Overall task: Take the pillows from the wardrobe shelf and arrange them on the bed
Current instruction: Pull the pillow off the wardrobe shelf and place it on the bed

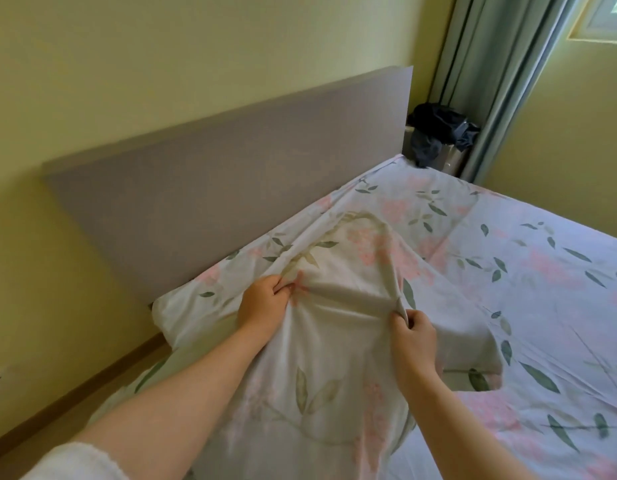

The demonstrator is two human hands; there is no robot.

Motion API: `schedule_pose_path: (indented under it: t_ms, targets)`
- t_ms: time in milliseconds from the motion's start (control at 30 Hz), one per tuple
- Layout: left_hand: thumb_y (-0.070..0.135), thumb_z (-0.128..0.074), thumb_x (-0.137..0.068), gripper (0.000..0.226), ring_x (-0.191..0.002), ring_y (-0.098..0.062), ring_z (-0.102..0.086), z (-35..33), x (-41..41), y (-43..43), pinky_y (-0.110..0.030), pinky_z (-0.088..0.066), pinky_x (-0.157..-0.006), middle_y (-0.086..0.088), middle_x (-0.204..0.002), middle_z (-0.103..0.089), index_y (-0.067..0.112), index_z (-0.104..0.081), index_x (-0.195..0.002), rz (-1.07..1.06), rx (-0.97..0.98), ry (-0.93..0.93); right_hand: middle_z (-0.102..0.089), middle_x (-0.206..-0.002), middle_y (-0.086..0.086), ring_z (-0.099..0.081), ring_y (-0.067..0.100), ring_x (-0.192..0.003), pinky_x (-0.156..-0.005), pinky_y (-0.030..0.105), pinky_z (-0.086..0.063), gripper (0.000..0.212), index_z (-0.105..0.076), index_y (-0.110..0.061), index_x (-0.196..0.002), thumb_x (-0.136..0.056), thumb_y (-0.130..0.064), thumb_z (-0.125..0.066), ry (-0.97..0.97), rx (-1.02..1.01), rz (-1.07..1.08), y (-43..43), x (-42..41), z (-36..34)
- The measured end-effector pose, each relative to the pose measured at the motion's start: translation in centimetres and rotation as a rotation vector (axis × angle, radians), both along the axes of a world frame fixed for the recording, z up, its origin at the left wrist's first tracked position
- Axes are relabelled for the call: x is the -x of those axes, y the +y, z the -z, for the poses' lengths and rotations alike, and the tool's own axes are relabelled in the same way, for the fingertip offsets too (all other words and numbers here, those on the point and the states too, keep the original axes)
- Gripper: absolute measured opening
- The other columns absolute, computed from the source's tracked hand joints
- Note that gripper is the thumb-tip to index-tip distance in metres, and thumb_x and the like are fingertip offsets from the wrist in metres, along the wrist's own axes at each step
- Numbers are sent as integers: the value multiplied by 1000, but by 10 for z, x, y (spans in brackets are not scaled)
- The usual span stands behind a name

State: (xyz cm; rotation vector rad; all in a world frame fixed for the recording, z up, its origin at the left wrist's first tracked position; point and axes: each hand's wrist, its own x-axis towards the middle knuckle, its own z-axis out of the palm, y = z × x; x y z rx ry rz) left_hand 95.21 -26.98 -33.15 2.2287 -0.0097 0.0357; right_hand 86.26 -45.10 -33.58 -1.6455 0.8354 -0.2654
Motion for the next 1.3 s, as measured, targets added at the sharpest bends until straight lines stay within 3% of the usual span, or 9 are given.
schedule_pose_path:
  t_ms: [167, 333, 533, 633, 733, 933, 1033, 1200, 1300]
  targets:
    - [17, -56, -88, 27, -71, -28, -56, -4, -13, -11, -31, -38, -61, -18, -73, -65, -3, -61, -71, 25, -3, -43, -51, -77, 5, -46, 17, -66, -60, 29, -39, 16, -51, -12, -82, -96, -17, -43, 8, -31, -17, -14, -12, 3]
    - [20, -57, -89, 47, -61, -21, -42, -14, -27, -14, -27, -28, -49, 5, -53, -42, 21, -35, -47, 14, -75, -70, -49, -73, 3, -45, 15, -63, -56, 28, -38, 23, -46, -17, -73, -96, -18, -43, 10, -55, -38, -17, -27, -1]
    - [26, -57, -89, 34, -72, -26, -51, -22, -70, -10, -36, -38, -62, -5, -67, -54, 3, -59, -64, 77, -90, -131, -49, -75, 2, -43, 14, -64, -54, 27, -37, 14, -48, -10, -87, -96, -19, -42, -2, -34, -46, -11, -67, -4]
    - [22, -57, -90, 46, -66, -25, -44, -19, -96, 1, -30, -29, -50, 4, -56, -43, 19, -39, -47, 89, -93, -135, -49, -76, 2, -44, 13, -65, -56, 28, -38, 14, -48, -10, -88, -96, -20, -42, 7, -22, -43, 0, -93, -2]
    - [19, -57, -89, 49, -63, -24, -40, -13, -131, 12, -23, -25, -48, 6, -54, -38, 21, -33, -46, 87, -89, -125, -48, -74, 1, -43, 13, -64, -54, 25, -36, 15, -48, -10, -87, -97, -20, -42, 32, 5, -29, 12, -127, 4]
    - [15, -56, -89, 41, -65, -23, -40, 2, -222, 27, -31, -15, -52, 8, -58, -34, 21, -42, -50, 134, -157, -133, -45, -70, 2, -39, 14, -59, -51, 25, -31, 27, -41, -15, -71, -97, -21, -42, 119, 40, 41, 35, -210, 18]
    - [18, -55, -90, 30, -64, -22, -40, 16, -272, 32, -32, -13, -53, 8, -57, -33, 8, -59, -62, 147, -158, -125, -46, -70, 4, -39, 15, -60, -52, 28, -32, 26, -41, -14, -71, -96, -20, -42, 142, 55, 85, 45, -256, 34]
    - [20, -57, -89, 45, -62, -22, -43, 49, -347, 42, -28, -25, -48, 6, -58, -37, 25, -38, -48, 144, -135, -116, -47, -68, 2, -42, 16, -61, -66, 34, -40, 27, -41, -17, -69, -96, -20, -42, 168, 80, 176, 60, -331, 59]
    - [14, -56, -88, 37, -66, -22, -45, 62, -385, 37, -30, -26, -53, 6, -60, -39, 21, -44, -53, 133, -113, -90, -46, -68, 3, -41, 15, -59, -55, 29, -36, 28, -40, -17, -68, -96, -17, -41, 111, 102, 202, 56, -368, 68]
